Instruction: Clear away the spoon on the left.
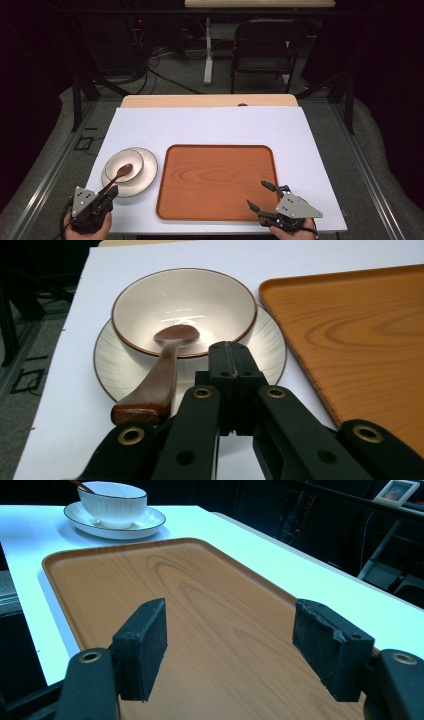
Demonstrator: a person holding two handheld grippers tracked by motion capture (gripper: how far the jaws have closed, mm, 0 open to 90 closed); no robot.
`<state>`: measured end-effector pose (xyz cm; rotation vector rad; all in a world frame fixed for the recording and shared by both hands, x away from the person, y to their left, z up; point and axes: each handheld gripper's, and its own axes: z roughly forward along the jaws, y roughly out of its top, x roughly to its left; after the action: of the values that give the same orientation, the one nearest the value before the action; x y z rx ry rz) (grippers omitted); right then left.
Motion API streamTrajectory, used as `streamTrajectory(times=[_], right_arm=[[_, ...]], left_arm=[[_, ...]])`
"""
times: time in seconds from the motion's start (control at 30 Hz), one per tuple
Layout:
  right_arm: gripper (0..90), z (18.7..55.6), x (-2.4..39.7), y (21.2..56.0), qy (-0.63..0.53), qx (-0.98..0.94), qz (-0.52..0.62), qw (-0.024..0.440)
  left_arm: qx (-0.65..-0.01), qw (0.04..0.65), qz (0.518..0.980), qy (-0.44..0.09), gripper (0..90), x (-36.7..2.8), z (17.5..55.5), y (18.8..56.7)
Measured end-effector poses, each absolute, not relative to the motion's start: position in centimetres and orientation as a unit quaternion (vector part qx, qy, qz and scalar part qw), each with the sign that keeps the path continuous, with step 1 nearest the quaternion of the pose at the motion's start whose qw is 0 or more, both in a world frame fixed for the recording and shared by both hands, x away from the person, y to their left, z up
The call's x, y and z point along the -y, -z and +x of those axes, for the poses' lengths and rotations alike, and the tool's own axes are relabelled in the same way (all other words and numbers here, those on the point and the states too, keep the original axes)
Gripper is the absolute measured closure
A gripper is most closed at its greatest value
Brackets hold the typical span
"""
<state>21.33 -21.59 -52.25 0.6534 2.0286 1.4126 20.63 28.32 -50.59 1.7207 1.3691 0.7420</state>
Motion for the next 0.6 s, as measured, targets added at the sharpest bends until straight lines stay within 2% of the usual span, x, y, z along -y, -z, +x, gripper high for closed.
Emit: streamTrajectory(times=[0.6], right_arm=[[29.7,21.4,21.5,52.4,-0.527,-0.762,0.245,0.286]], left_arm=[[-0.569,0.393,0.652,-0.313,90.0,-30.9,21.5,50.9]])
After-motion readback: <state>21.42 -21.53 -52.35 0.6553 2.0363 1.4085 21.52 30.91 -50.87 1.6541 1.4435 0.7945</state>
